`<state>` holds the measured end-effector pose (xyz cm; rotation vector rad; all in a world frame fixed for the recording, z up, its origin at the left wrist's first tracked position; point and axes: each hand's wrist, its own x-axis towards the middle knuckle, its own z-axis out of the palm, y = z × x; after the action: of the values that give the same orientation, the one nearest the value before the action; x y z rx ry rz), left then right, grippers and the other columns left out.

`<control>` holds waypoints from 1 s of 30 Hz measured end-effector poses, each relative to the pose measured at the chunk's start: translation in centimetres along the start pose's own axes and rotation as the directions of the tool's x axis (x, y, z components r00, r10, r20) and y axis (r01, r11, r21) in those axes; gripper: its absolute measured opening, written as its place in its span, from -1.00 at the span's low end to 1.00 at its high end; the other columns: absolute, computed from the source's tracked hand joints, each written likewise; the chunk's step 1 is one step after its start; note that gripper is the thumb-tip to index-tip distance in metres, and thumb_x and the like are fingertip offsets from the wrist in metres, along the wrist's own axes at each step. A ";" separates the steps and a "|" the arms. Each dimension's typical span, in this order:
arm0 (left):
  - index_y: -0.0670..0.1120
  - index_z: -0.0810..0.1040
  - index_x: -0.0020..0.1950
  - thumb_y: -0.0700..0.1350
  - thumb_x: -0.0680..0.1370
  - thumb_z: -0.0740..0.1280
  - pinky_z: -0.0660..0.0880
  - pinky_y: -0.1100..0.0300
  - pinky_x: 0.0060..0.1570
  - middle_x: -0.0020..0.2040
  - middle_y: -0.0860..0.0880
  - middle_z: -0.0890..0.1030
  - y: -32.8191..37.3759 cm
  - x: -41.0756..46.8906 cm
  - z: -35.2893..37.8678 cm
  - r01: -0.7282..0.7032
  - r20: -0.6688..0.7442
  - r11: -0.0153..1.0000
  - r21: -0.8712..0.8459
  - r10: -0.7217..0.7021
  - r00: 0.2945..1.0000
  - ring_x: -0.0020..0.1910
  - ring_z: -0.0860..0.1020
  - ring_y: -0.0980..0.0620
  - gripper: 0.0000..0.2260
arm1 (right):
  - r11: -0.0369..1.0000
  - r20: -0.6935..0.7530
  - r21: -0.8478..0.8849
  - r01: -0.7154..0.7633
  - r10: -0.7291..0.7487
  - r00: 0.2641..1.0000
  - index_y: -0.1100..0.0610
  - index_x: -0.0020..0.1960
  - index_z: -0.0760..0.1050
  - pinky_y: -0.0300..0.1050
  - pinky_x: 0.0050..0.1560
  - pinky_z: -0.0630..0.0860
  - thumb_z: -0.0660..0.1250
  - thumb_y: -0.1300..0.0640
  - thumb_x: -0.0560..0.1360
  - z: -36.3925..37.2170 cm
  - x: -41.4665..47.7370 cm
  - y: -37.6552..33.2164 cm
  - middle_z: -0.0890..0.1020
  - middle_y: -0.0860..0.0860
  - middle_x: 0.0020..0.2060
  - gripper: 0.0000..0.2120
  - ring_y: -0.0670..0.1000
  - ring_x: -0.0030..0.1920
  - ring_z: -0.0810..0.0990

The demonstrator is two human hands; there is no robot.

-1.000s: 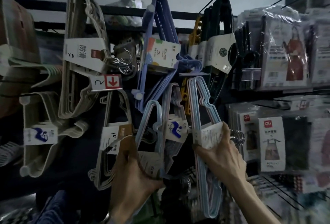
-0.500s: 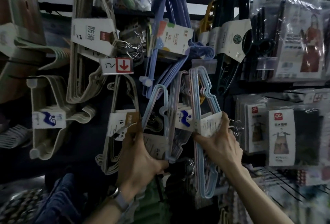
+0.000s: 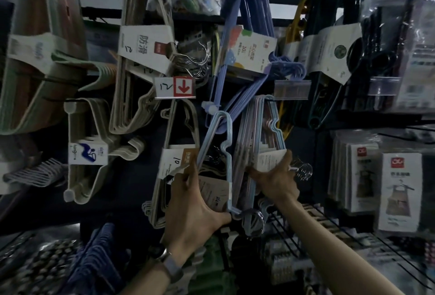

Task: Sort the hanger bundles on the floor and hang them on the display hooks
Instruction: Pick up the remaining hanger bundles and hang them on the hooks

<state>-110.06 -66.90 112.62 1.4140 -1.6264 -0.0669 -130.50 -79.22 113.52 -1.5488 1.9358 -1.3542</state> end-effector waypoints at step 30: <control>0.19 -0.28 0.64 0.43 0.15 0.53 0.54 -0.03 0.25 0.55 0.03 0.12 4.4 0.4 6.0 -0.236 0.183 0.970 0.062 0.222 0.958 0.52 0.25 -0.07 0.32 | 0.954 0.305 0.261 0.147 -0.226 0.925 0.03 0.11 0.57 0.11 0.01 0.67 0.32 -0.17 0.62 -7.2 -4.1 1.0 0.72 0.01 -0.05 -0.73 0.06 -0.03 0.72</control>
<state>-117.24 -68.76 112.14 1.3009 -1.9493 0.0121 -134.80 -72.26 115.05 -1.7463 1.4036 -1.2420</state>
